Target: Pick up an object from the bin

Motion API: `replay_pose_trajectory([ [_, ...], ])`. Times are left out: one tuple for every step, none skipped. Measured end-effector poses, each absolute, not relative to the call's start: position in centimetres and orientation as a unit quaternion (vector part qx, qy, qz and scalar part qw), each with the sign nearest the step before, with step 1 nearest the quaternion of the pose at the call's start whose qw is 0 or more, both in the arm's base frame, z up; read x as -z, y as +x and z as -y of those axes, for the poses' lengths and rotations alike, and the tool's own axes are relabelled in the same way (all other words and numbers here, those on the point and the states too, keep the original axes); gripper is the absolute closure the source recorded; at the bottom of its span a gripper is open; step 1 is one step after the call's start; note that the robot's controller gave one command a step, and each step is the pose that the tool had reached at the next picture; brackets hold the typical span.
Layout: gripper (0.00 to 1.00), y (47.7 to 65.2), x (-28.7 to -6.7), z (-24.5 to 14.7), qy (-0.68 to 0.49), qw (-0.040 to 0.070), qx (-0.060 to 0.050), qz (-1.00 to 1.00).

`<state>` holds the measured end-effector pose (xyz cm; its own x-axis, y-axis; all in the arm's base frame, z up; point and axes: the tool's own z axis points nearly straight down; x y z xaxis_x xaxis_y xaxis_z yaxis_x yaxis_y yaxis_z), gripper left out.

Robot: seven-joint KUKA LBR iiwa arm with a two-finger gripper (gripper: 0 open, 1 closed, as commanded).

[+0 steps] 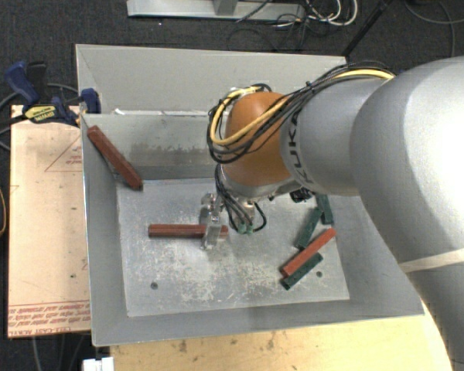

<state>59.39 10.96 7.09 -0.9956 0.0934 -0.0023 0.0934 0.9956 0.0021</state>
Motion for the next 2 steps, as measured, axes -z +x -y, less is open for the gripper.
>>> replay_pose_trajectory([
  [1.0,59.38,-21.09,-10.9,0.033,0.006,-0.002,-0.999],
  [0.0,59.21,-20.58,-10.85,0.034,0.001,-0.001,-0.999],
])
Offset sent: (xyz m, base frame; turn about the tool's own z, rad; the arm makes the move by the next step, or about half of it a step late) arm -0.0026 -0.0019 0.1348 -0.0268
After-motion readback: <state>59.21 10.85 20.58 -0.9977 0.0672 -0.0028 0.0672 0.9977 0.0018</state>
